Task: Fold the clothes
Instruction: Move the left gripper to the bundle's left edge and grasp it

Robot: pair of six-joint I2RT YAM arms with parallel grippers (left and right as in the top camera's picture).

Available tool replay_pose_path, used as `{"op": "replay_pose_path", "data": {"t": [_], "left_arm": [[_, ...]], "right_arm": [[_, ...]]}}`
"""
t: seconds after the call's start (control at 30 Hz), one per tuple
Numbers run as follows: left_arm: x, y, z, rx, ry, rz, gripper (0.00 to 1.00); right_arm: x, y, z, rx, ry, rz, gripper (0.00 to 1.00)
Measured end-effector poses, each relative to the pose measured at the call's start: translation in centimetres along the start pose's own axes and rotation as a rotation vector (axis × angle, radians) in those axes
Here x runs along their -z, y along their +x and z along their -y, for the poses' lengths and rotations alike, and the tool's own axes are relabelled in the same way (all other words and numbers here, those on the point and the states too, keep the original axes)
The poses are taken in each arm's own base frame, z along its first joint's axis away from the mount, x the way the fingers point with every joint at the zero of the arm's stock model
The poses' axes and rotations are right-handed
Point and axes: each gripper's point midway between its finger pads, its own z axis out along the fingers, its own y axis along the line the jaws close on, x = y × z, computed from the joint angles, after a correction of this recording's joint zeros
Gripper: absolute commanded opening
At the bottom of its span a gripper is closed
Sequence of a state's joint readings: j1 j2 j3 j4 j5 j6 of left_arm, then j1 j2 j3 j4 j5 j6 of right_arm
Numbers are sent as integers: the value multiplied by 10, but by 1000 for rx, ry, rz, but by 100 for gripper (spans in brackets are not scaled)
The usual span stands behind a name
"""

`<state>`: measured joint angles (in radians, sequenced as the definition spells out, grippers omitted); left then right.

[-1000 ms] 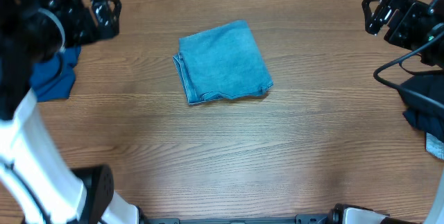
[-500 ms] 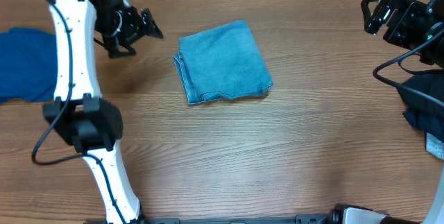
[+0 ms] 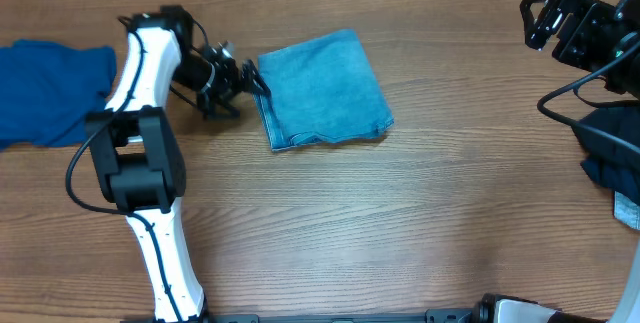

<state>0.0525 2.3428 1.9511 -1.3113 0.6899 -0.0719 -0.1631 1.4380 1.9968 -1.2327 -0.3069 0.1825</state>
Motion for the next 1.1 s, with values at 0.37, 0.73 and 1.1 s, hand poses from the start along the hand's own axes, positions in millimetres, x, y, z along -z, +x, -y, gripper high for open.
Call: {"op": "replay_pose_path", "data": {"t": [0.37, 0.73, 1.1], "left_arm": [[-29, -15, -13, -28, -8, 59, 100], [-38, -22, -3, -13, 5, 129, 100], [-60, -15, 22, 80, 15, 118, 98]], "right_arm": [[0, 0, 0, 0, 0, 0, 100], [0, 0, 0, 0, 0, 0, 100], [0, 0, 0, 0, 0, 0, 100]]}}
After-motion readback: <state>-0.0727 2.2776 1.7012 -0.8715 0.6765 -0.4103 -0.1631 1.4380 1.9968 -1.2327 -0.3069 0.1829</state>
